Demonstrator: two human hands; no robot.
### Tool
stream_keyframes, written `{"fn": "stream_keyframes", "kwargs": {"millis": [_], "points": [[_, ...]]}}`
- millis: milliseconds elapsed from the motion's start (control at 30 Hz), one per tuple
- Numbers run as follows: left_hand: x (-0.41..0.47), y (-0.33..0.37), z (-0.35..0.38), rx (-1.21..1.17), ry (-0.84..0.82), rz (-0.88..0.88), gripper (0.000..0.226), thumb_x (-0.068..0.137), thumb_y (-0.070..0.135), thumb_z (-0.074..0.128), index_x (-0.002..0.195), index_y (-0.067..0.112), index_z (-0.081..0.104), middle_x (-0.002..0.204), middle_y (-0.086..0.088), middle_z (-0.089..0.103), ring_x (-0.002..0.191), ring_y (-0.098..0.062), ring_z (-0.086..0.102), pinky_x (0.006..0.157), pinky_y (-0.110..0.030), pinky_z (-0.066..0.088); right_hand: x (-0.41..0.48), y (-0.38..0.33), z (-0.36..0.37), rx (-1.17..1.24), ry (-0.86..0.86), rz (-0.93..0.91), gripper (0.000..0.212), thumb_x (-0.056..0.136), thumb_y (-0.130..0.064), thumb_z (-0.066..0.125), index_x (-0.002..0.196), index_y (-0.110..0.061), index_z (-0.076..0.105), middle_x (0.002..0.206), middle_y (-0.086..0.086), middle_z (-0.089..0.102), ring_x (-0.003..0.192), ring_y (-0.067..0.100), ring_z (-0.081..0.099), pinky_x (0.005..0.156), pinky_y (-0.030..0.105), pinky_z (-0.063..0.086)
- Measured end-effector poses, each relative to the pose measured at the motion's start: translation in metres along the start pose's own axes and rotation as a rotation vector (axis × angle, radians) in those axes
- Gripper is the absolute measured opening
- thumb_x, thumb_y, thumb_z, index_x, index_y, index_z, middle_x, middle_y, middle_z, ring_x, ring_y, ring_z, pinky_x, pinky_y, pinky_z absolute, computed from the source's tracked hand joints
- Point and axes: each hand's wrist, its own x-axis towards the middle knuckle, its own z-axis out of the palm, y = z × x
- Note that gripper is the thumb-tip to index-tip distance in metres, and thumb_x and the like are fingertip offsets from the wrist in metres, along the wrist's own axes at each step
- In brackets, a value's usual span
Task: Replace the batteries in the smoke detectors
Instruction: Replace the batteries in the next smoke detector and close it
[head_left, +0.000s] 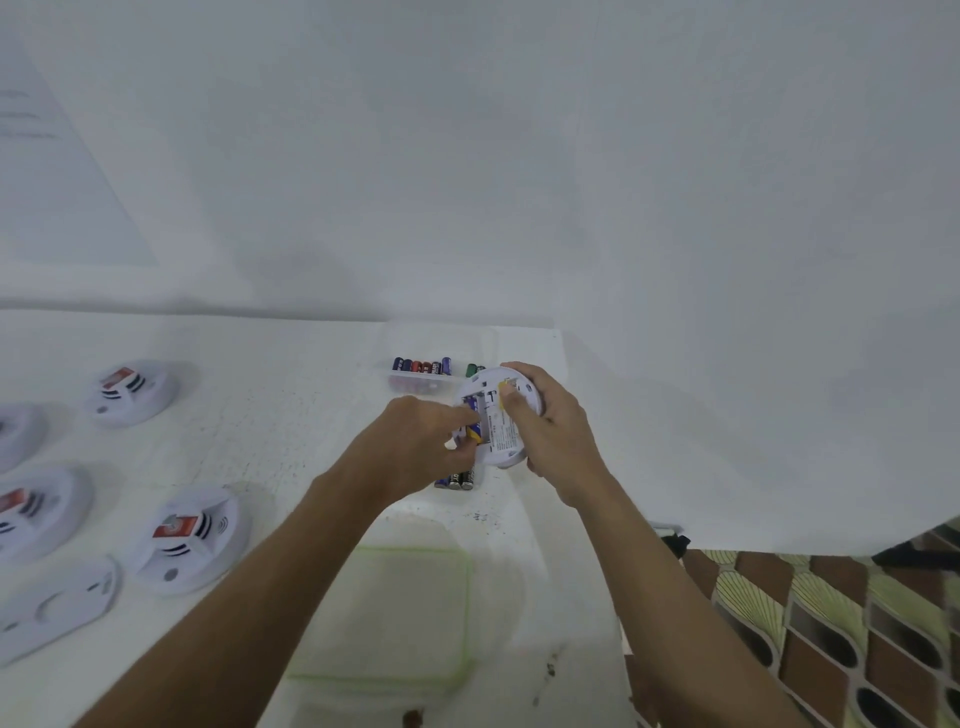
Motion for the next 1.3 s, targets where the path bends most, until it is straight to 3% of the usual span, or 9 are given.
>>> {"fn": "stream_keyframes", "kwargs": {"millis": [233,400,467,667,800,933,1067,1167,1300], "points": [[-0.004,0.0,-0.008,-0.004,0.061,0.02,0.024,0.071,0.019,0.069,0.09,0.007,0.078,0.068,-0.005,0.074,0.043,-0.017,0.062,0.043,-0.023,0.051,0.007,-0.012,-0.002,0.013,-0.083,-0.022,0.022,0.104,-0.022,0.053,0.121,-0.025,0.065,0.097,-0.007,0.069,0.059,-0.006,0.057,0.043,0.007,0.036],[-0.01,-0.003,-0.018,-0.001,0.127,0.048,0.029,0.08,0.029,0.056,0.087,0.01,0.078,0.07,-0.003,0.074,0.052,-0.018,0.068,0.046,-0.026,0.054,0.009,-0.019,0.003,0.008,-0.111,-0.034,0.021,0.104,-0.022,0.052,0.12,-0.025,0.066,0.095,-0.007,0.069,0.057,-0.005,0.056,0.043,0.007,0.036],[-0.01,-0.005,-0.022,-0.017,0.136,0.081,0.03,0.08,0.029,0.055,0.088,0.011,0.078,0.07,-0.001,0.074,0.055,-0.015,0.068,0.049,-0.024,0.054,0.01,-0.02,0.006,0.015,-0.101,-0.021,0.02,0.104,-0.024,0.052,0.118,-0.029,0.066,0.092,-0.006,0.069,0.056,0.001,0.054,0.04,0.014,0.034],[-0.006,-0.017,-0.037,-0.048,-0.01,0.004,0.033,0.076,0.053,0.069,0.093,0.026,0.077,0.088,0.011,0.069,0.064,-0.001,0.058,0.059,-0.025,0.052,0.004,-0.017,0.015,0.015,-0.063,-0.024,0.021,0.104,-0.026,0.05,0.117,-0.034,0.065,0.089,-0.008,0.069,0.057,0.008,0.053,0.039,0.02,0.034],[-0.001,-0.019,-0.045,-0.229,-0.028,-0.078,0.022,0.074,0.026,0.083,0.095,0.022,0.079,0.083,0.011,0.072,0.074,-0.002,0.066,0.066,-0.012,0.049,0.002,-0.014,0.021,0.031,-0.02,-0.051,0.021,0.104,-0.03,0.051,0.121,-0.035,0.062,0.098,-0.005,0.072,0.062,0.013,0.057,0.04,0.023,0.037],[-0.003,-0.021,-0.042,-0.408,0.063,-0.279,0.027,0.08,0.009,0.075,0.103,0.023,0.076,0.086,0.022,0.07,0.08,0.004,0.068,0.075,-0.006,0.05,0.0,-0.014,0.021,0.042,0.115,-0.04,0.021,0.103,-0.033,0.052,0.122,-0.035,0.062,0.101,-0.006,0.071,0.062,0.012,0.058,0.04,0.024,0.038],[-0.004,-0.028,-0.038,-0.432,0.153,-0.223,0.026,0.082,0.001,0.067,0.099,0.019,0.071,0.09,0.017,0.07,0.079,-0.001,0.064,0.071,-0.011,0.048,-0.001,-0.013,0.017,0.069,0.239,0.004,0.021,0.103,-0.032,0.052,0.122,-0.033,0.062,0.101,-0.007,0.07,0.063,0.006,0.061,0.038,0.023,0.039],[-0.003,-0.034,-0.036,-0.342,0.042,-0.215,0.017,0.083,0.001,0.062,0.084,0.016,0.071,0.079,0.015,0.064,0.07,0.003,0.055,0.062,-0.009,0.04,-0.004,-0.012,0.013,0.091,0.282,0.01,0.021,0.103,-0.03,0.052,0.121,-0.033,0.062,0.101,-0.005,0.071,0.063,0.007,0.061,0.038,0.023,0.039],[0.003,-0.043,-0.028,-0.184,-0.323,-0.152,0.015,0.086,0.01,0.061,0.084,0.014,0.075,0.082,0.008,0.065,0.068,0.002,0.054,0.063,-0.009,0.038,-0.006,-0.01,0.01,0.104,0.315,0.019,0.02,0.103,-0.028,0.052,0.119,-0.032,0.063,0.1,-0.005,0.07,0.064,0.008,0.061,0.038,0.024,0.039]]}}
